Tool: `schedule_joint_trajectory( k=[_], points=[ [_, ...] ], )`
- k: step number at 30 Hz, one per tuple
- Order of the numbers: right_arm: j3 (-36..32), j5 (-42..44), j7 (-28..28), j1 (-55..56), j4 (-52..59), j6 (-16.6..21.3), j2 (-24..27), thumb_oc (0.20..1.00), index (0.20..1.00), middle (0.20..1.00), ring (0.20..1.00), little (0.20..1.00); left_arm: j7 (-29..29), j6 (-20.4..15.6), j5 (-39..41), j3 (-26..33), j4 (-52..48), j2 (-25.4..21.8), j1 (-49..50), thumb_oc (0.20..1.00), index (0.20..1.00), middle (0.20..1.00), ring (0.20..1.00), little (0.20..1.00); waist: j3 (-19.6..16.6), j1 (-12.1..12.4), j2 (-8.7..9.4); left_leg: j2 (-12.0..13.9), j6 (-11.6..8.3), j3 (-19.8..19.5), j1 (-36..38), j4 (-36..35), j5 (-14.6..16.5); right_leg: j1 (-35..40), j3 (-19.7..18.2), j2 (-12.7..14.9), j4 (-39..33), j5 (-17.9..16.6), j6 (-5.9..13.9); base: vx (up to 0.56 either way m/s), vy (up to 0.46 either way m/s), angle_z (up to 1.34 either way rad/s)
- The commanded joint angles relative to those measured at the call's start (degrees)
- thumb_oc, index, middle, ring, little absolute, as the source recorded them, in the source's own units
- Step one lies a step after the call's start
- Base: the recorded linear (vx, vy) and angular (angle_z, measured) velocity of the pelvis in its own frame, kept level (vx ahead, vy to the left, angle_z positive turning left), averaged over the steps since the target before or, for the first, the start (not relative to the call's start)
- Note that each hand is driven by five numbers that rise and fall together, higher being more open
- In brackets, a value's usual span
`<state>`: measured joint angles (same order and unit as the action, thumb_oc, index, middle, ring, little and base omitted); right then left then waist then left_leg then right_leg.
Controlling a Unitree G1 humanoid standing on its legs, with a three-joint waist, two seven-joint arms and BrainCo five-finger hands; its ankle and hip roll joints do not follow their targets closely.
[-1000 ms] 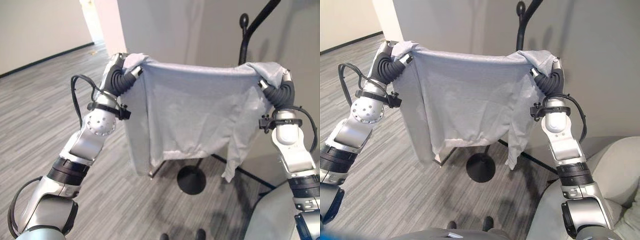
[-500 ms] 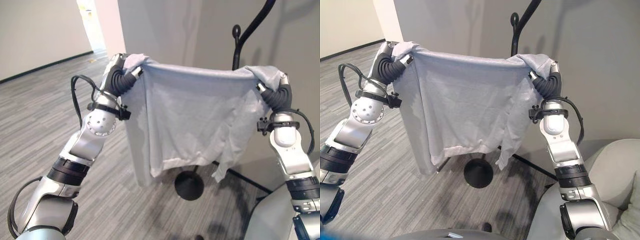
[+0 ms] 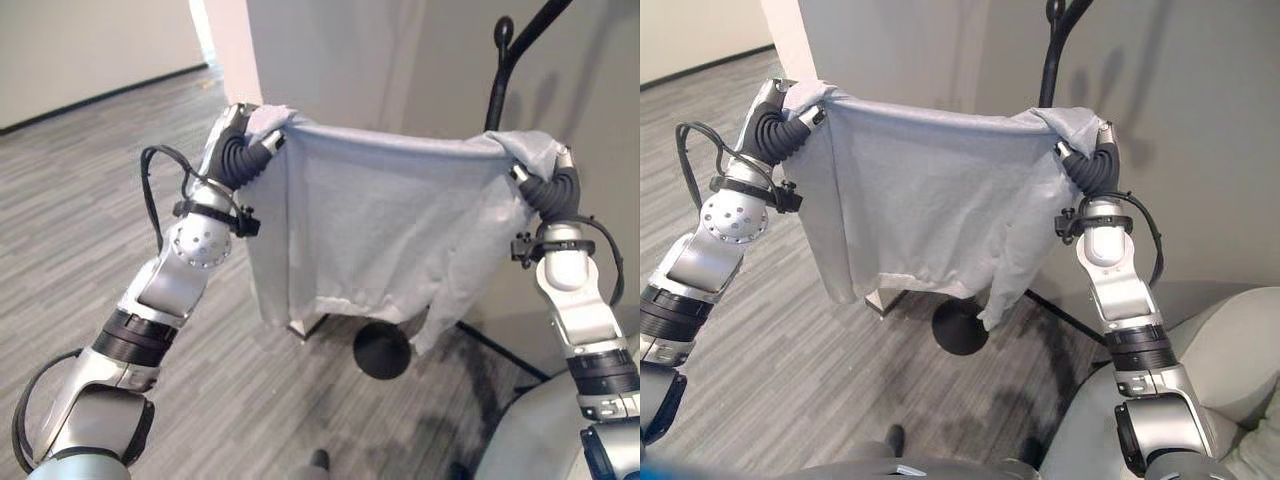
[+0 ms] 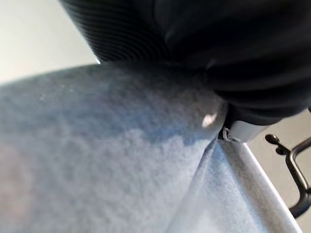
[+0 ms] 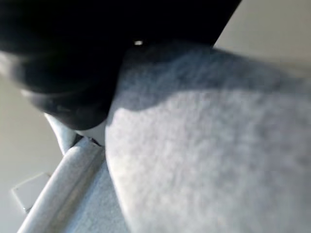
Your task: Hang the clothes on the sofa on the clothes rack.
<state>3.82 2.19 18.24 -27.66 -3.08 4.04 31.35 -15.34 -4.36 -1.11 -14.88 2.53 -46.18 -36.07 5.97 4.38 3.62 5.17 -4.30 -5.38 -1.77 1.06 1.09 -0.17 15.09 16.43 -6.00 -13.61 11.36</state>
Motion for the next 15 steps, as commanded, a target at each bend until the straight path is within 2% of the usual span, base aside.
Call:
schedule_joint_trajectory(
  k=[1,2,5,7,9,10,11,13,14,15],
  points=[
    [-1.39,-0.12,2.0,-6.91,0.42,2.21,3.7,0.2,0.2,0.2,0.2,0.2,-3.31,-2.52,1.12,0.6,-1.07,-0.62,-7.01,0.2,0.2,0.2,0.2,0.2,-2.68,0.51,0.39,7.66,-6.13,5.09,4.68,-4.52,1.35,-2.75,-1.14,0.23,5.41,5.44,3.64,0.15,-0.447,0.64],
    [-1.4,-0.09,1.98,-6.85,0.46,2.19,3.76,0.2,0.2,0.2,0.2,0.2,-3.31,-2.5,1.11,0.6,-1.08,-0.55,-6.99,0.2,0.2,0.2,0.2,0.2,-2.74,0.31,0.18,7.9,-6.27,4.87,4.85,-5.02,1.07,-2.7,-0.86,0.06,5.59,5.65,3.64,0.15,-0.463,0.35],
    [-1.06,0.44,1.67,-7.55,0.11,2.23,7.45,0.2,0.2,0.2,0.2,0.2,-3.49,-2.48,0.84,-1.13,-0.08,1.03,-9.07,0.2,0.2,0.2,0.2,0.2,-2.86,-0.9,0.12,10.4,-7.96,3.6,3.0,-5.88,-2.02,-1.26,1.26,-3.23,4.44,7.99,3.64,0.06,-0.306,0.42],
    [-1.31,1.39,1.89,-7.02,0.07,2.41,7.99,0.2,0.2,0.2,0.2,0.2,-3.76,-2.48,1.27,-0.67,0.35,2.17,-8.77,0.2,0.2,0.2,0.2,0.2,-2.72,-1.6,0.08,10.11,-7.39,4.21,1.56,-5.43,-3.35,0.18,2.17,-4.55,2.9,9.23,3.64,0.02,-0.224,0.42],
    [-1.28,1.74,1.95,-6.31,-0.47,2.45,8.57,0.2,0.2,0.2,0.2,0.2,-3.47,-2.48,1.54,0.49,0.07,3.22,-7.34,0.2,0.2,0.2,0.2,0.2,-2.81,-2.15,0.12,9.51,-6.15,6.83,0.37,-3.99,-4.02,2.12,3.82,-4.96,1.28,9.93,3.43,0.02,-0.156,0.31],
    [-1.77,1.87,2.03,-5.78,-0.63,2.38,8.6,0.2,0.2,0.2,0.2,0.2,-3.33,-2.63,1.43,1.25,-0.14,3.16,-7.01,0.2,0.2,0.2,0.2,0.2,-2.96,-1.88,-0.35,6.64,-4.87,9.34,-0.99,-3.35,-3.9,2.91,4.97,-5.42,1.0,10.36,3.16,0.0,-0.126,0.25],
    [-1.79,1.86,2.03,-5.73,-0.59,2.36,8.61,0.2,0.2,0.2,0.2,0.2,-3.32,-2.63,1.41,1.26,-0.15,3.18,-6.98,0.2,0.2,0.2,0.2,0.2,-3.03,-1.9,-0.26,6.48,-4.78,9.36,-1.04,-3.32,-3.85,2.88,4.99,-5.26,1.0,10.39,3.23,0.0,-0.085,0.28],
    [-1.5,1.43,2.0,-6.06,-1.23,2.27,8.61,0.2,0.2,0.2,0.2,0.2,-2.98,-2.81,1.62,1.36,-0.17,2.83,-6.76,0.2,0.2,0.2,0.2,0.2,-3.15,-1.12,-0.82,2.12,-3.58,8.79,-1.28,-5.12,-2.85,2.7,4.77,-5.53,1.0,10.22,2.99,0.03,0.012,0.27],
    [-1.92,1.28,1.67,-5.82,-1.85,2.06,7.95,0.2,0.2,0.2,0.2,0.2,-2.86,-2.45,1.48,0.91,0.11,3.01,-6.87,0.2,0.2,0.2,0.2,0.2,-3.54,-1.54,-1.41,0.35,-3.13,8.77,-0.88,-5.56,-2.64,3.33,5.84,-5.0,1.0,9.68,3.0,0.06,0.051,0.16],
    [-2.11,1.26,1.54,-5.41,-1.71,2.02,7.31,0.2,0.2,0.2,0.2,0.2,-2.76,-2.46,1.57,1.01,0.24,2.92,-6.56,0.2,0.2,0.2,0.2,0.2,-4.03,-1.87,-1.5,0.24,-3.06,9.26,-0.41,-5.85,-2.53,3.47,5.98,-4.67,1.0,9.45,3.0,0.07,0.049,0.19]
  ],
)
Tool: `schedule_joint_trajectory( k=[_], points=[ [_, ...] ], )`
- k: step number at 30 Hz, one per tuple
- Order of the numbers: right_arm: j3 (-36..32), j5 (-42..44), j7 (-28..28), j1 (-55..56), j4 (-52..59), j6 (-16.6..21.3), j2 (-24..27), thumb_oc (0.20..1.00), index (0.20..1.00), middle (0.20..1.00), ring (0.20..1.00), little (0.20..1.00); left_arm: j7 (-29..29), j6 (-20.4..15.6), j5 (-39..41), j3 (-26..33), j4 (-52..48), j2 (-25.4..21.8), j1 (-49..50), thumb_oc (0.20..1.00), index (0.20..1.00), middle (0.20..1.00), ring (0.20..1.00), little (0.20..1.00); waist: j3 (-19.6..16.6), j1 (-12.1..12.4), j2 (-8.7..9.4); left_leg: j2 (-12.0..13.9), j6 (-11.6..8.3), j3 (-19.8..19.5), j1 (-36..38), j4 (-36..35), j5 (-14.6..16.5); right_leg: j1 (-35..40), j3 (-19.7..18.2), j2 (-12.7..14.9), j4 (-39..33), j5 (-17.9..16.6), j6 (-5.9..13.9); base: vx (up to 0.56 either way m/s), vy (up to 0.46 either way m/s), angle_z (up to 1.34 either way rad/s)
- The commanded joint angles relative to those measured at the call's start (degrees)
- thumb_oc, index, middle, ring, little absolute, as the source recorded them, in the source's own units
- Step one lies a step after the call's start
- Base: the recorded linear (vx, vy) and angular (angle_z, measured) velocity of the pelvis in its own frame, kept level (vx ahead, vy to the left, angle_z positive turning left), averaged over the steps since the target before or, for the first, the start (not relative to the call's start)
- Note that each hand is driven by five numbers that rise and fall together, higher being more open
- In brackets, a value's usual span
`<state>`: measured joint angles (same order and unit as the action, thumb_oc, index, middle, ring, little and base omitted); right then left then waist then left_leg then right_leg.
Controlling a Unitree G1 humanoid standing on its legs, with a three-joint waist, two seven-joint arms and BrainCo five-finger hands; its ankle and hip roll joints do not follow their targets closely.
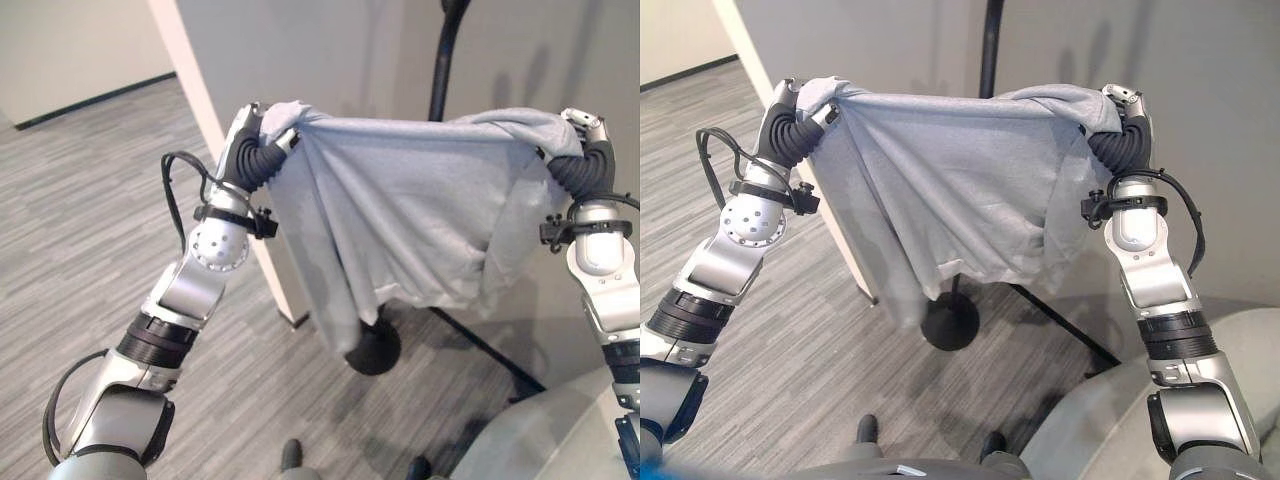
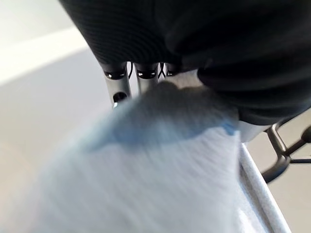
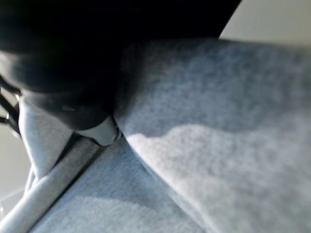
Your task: Hang the clothes on the sofa on the clothes rack.
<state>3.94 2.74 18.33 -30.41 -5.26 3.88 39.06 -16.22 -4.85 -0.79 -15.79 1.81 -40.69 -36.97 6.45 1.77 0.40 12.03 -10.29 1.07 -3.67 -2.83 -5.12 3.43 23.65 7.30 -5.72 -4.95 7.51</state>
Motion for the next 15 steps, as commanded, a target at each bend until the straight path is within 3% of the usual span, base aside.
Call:
schedule_joint_trajectory(
  k=[1,15],
  points=[
    [-2.23,0.67,1.44,-2.56,0.55,2.15,-0.47,0.2,0.2,0.2,0.2,0.2,-1.87,-1.98,1.26,1.93,0.95,-2.61,-5.57,0.2,0.2,0.2,0.2,0.2,-4.57,0.76,1.76,-6.64,2.95,2.87,1.52,-1.98,3.71,-0.14,-2.63,4.47,0.72,0.79,6.86,0.05,0.052,0.25],
    [-1.71,0.11,-0.76,2.1,0.3,1.41,-6.18,0.2,0.2,0.2,0.2,0.2,-0.79,-1.41,2.06,4.28,0.29,-3.56,0.05,0.2,0.2,0.2,0.2,0.2,-6.67,1.11,0.72,-6.88,3.35,6.22,5.66,-2.17,5.74,0.54,-3.64,6.93,0.72,-0.19,7.49,0.04,0.057,-0.05]
  ],
)
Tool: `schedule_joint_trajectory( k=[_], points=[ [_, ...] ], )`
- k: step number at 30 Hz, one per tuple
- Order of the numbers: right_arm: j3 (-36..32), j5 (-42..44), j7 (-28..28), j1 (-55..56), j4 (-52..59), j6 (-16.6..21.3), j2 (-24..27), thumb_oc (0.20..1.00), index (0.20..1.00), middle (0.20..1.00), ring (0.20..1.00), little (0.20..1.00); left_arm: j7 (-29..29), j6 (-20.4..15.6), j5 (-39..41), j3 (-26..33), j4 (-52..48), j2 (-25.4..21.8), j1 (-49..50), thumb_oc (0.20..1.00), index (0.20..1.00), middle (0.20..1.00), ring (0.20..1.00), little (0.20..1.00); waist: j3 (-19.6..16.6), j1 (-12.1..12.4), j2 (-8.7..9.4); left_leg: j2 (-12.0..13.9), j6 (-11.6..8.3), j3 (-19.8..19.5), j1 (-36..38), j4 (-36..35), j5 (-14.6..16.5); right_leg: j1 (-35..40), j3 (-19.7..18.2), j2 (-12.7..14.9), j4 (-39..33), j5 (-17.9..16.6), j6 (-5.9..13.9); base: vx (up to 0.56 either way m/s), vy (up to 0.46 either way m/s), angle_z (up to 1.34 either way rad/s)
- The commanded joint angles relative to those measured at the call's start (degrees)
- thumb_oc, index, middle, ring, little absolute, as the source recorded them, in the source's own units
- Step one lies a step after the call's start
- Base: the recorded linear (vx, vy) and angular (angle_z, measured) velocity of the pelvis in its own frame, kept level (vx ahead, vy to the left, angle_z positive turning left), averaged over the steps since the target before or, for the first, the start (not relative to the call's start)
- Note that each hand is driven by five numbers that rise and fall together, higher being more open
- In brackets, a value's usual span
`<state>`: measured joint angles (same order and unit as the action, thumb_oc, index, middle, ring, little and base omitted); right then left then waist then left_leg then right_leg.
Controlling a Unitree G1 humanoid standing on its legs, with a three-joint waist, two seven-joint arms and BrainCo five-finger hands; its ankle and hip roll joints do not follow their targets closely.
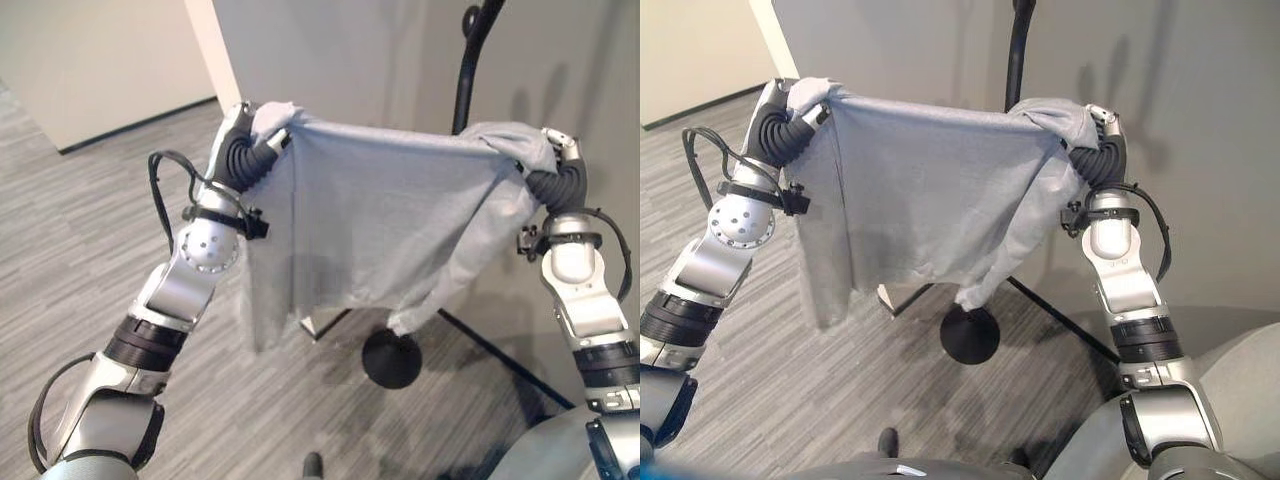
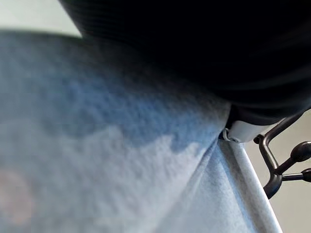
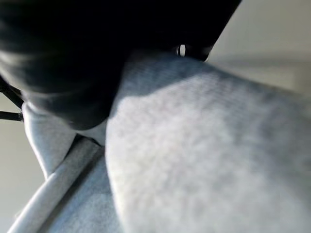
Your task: Hang the clothes on the sofa on the clothes rack.
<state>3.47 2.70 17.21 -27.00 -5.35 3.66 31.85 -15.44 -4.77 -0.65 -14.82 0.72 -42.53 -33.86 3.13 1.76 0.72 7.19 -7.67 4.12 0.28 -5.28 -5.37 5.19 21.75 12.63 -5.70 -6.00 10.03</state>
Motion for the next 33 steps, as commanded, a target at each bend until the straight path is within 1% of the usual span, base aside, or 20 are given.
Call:
schedule_joint_trajectory(
  k=[1,7,11,12,17,18,20,21,22,28,29,30,33],
  points=[
    [-1.24,0.14,0.35,-1.26,0.43,1.62,1.01,0.2,0.2,0.2,0.2,0.2,-1.56,-1.49,1.92,3.32,1.34,-1.73,-3.01,0.2,0.2,0.2,0.2,0.2,-3.35,1.13,0.41,-2.03,0.72,3.19,1.74,0.28,5.99,-1.21,-1.76,1.6,0.7,0.86,4.97,0.02,0.008,-0.04],
    [-2.0,0.22,0.25,0.5,1.04,1.61,-0.14,0.2,0.2,0.2,0.2,0.2,-1.87,-1.17,1.73,4.11,1.04,-1.63,-2.27,0.2,0.2,0.2,0.2,0.2,-3.28,0.42,0.2,-1.55,0.65,4.0,2.66,0.28,6.41,-1.02,-2.13,1.79,0.7,1.06,4.97,0.01,-0.004,-0.01],
    [-2.51,-0.05,0.67,0.44,1.56,1.64,0.13,0.2,0.2,0.2,0.2,0.2,-2.09,-0.96,1.13,3.66,1.18,-1.7,-3.14,0.2,0.2,0.2,0.2,0.2,-3.21,-0.04,0.07,-1.38,0.63,4.33,3.16,0.28,6.64,-0.85,-2.47,1.66,0.7,1.2,4.97,0.02,-0.018,-0.09],
    [-2.88,-0.22,1.07,0.25,2.0,1.66,0.58,0.2,0.2,0.2,0.2,0.2,-2.11,-0.87,0.9,3.31,1.23,-1.77,-3.77,0.2,0.2,0.2,0.2,0.2,-3.28,-0.5,-0.02,-1.24,0.6,4.63,3.5,0.28,6.78,-0.85,-2.68,1.55,0.7,1.33,4.97,0.03,-0.022,-0.11],
    [-3.72,-0.24,1.8,-0.02,2.69,1.75,1.48,0.2,0.2,0.2,0.2,0.2,-2.0,-0.85,0.93,2.64,1.18,-1.88,-5.05,0.2,0.2,0.2,0.2,0.2,-3.3,-1.17,-0.17,-0.76,0.54,5.2,3.95,0.28,6.95,-1.1,-3.05,1.28,0.7,1.33,4.97,0.02,-0.015,-0.09],
    [-4.13,-0.34,2.03,0.06,2.7,1.78,2.07,0.2,0.2,0.2,0.2,0.2,-1.93,-0.83,0.83,2.16,1.16,-1.79,-5.65,0.2,0.2,0.2,0.2,0.2,-3.28,-1.8,-0.2,-0.52,0.54,5.48,4.16,0.28,7.03,-1.3,-3.39,1.06,0.7,1.34,4.97,0.01,-0.013,-0.16],
    [-4.47,-0.4,2.13,0.23,2.67,1.78,2.33,0.2,0.2,0.2,0.2,0.2,-1.87,-0.76,0.8,1.88,1.24,-1.63,-5.92,0.2,0.2,0.2,0.2,0.2,-3.31,-2.0,-0.2,-0.39,0.54,5.8,4.41,0.28,7.14,-1.45,-3.67,0.93,0.7,1.33,4.97,0.02,-0.013,-0.18],
    [-5.01,-0.38,2.39,0.49,2.56,1.77,2.78,0.2,0.2,0.2,0.2,0.2,-1.74,-0.59,0.6,1.38,1.26,-1.46,-6.39,0.2,0.2,0.2,0.2,0.2,-3.35,-2.66,-0.23,-0.13,0.6,6.16,4.68,0.28,7.28,-1.63,-4.11,0.78,0.7,1.33,4.97,0.02,-0.01,-0.23],
    [-5.04,-0.38,2.39,0.51,2.56,1.77,2.79,0.2,0.2,0.2,0.2,0.2,-1.74,-0.58,0.59,1.34,1.28,-1.44,-6.43,0.2,0.2,0.2,0.2,0.2,-3.34,-2.59,-0.23,-0.12,0.59,6.21,4.7,0.28,7.3,-1.64,-4.16,0.76,0.7,1.32,4.97,0.02,-0.003,-0.31],
    [-6.18,-0.14,3.21,0.8,2.45,1.78,4.04,0.2,0.2,0.2,0.2,0.2,-1.66,-0.26,-0.18,-0.14,1.97,-0.84,-7.86,0.2,0.2,0.2,0.2,0.2,-3.53,-4.25,-0.12,0.4,0.65,7.37,5.46,0.28,7.61,-2.18,-5.66,0.19,0.7,1.37,4.97,0.01,0.001,-0.21],
    [-6.2,-0.13,3.22,0.79,2.44,1.79,4.05,0.2,0.2,0.2,0.2,0.2,-1.68,-0.27,-0.18,-0.19,2.02,-0.82,-7.94,0.2,0.2,0.2,0.2,0.2,-3.51,-4.18,-0.12,0.41,0.65,7.41,5.48,0.28,7.63,-2.19,-5.7,0.18,0.7,1.36,4.97,0.02,0.005,-0.2],
    [-6.51,-0.21,3.47,0.59,2.38,1.79,4.72,0.2,0.2,0.2,0.2,0.2,-1.57,-0.14,-0.34,-0.81,2.43,-0.47,-8.78,0.2,0.2,0.2,0.2,0.2,-3.58,-4.82,-0.05,0.62,0.67,7.86,5.82,0.28,7.77,-2.38,-6.42,-0.06,0.7,1.37,4.97,0.01,0.007,-0.13],
    [-6.71,-0.19,3.62,0.26,2.24,1.78,5.27,0.2,0.2,0.2,0.2,0.2,-1.41,-0.16,-0.41,-1.37,2.72,-0.25,-9.55,0.2,0.2,0.2,0.2,0.2,-3.68,-5.15,-0.01,0.73,0.65,8.33,6.08,0.28,7.88,-2.58,-6.84,-0.14,0.7,1.31,4.97,0.02,0.006,-0.18]
  ],
)
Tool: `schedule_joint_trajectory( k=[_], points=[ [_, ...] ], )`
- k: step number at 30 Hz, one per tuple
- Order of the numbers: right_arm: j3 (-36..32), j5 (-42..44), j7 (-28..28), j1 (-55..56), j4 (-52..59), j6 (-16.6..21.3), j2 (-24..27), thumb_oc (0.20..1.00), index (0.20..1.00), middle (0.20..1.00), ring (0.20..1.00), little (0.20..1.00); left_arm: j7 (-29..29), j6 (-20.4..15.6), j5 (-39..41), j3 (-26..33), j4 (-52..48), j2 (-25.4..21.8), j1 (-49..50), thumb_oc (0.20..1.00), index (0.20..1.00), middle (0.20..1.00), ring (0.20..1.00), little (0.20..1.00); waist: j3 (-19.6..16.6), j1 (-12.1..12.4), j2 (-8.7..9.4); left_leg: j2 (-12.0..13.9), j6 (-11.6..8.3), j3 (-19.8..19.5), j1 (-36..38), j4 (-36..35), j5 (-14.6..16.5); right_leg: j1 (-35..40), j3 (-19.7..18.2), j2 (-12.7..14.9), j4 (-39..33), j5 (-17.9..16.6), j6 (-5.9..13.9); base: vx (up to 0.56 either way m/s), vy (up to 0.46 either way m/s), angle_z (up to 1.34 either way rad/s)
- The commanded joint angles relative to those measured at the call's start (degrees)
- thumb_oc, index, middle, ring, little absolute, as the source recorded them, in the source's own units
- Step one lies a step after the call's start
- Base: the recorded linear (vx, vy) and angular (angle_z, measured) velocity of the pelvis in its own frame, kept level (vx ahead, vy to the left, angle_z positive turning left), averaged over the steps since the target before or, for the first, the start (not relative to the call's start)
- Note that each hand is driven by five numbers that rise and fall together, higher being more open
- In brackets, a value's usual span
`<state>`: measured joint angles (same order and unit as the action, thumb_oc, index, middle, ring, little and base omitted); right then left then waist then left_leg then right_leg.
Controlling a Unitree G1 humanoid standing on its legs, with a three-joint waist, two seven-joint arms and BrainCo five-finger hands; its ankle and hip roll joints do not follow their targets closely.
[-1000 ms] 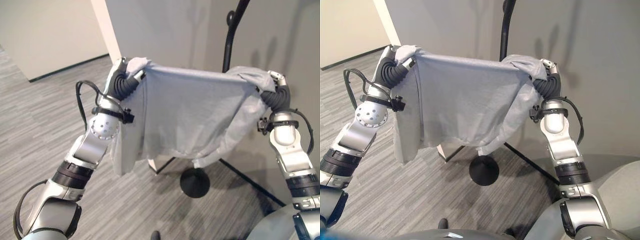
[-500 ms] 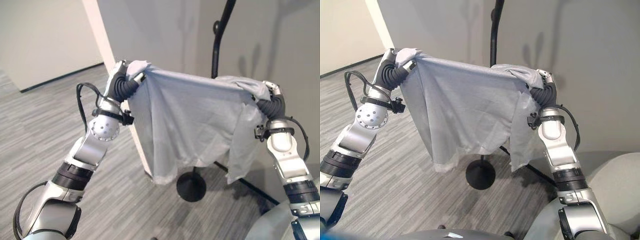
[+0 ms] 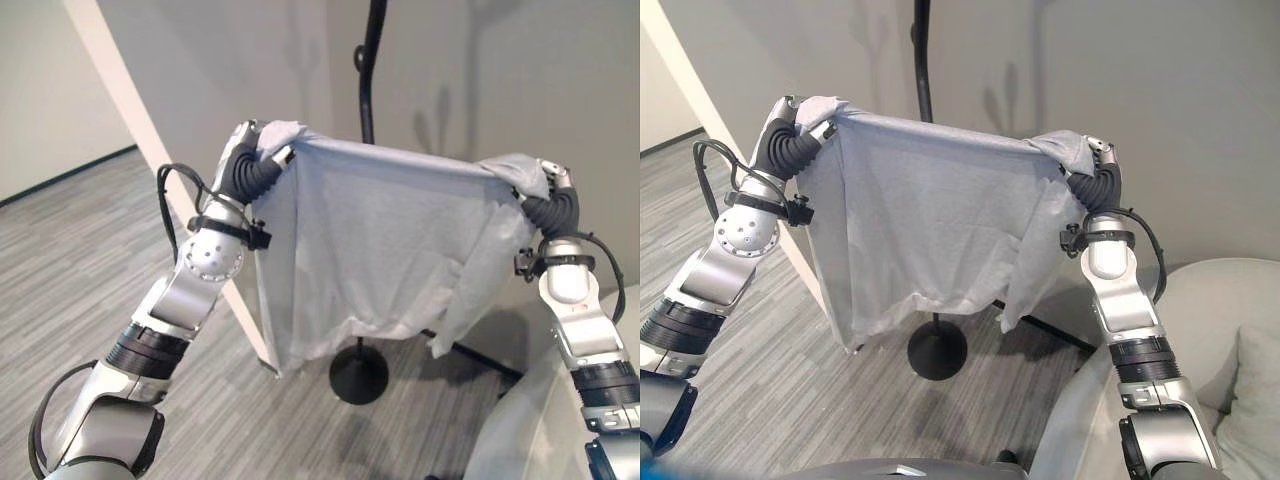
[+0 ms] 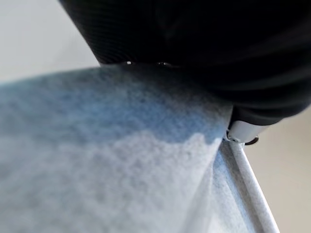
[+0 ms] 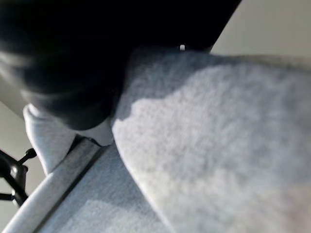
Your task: Hang the clothes on the sofa on the clothes rack.
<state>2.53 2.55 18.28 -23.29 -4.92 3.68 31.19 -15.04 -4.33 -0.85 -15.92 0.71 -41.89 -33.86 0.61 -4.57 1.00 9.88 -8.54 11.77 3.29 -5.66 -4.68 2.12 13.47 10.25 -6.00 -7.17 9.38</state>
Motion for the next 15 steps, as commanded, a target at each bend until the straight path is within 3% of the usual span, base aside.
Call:
schedule_joint_trajectory(
  k=[1,15],
  points=[
    [-5.79,-0.07,2.59,-3.57,1.82,1.76,6.12,0.2,0.2,0.2,0.2,0.2,-1.77,-0.61,-0.22,-0.48,2.9,-0.86,-9.85,0.2,0.2,0.2,0.2,0.2,-1.18,1.09,-0.25,-1.9,1.54,0.78,3.13,0.66,7.22,0.41,1.31,2.23,1.0,2.47,5.62,0.01,0.004,-0.14],
    [-2.65,-0.89,4.96,-11.77,-1.68,1.01,12.74,0.2,0.2,0.2,0.2,0.2,-3.93,-0.44,-0.62,-3.71,7.02,-2.57,-16.52,0.2,0.2,0.2,0.2,0.2,-1.94,1.46,0.57,-1.31,1.05,1.16,3.29,0.66,7.07,0.26,1.08,1.75,1.0,2.63,5.62,0.01,0.003,-0.04]
  ],
)
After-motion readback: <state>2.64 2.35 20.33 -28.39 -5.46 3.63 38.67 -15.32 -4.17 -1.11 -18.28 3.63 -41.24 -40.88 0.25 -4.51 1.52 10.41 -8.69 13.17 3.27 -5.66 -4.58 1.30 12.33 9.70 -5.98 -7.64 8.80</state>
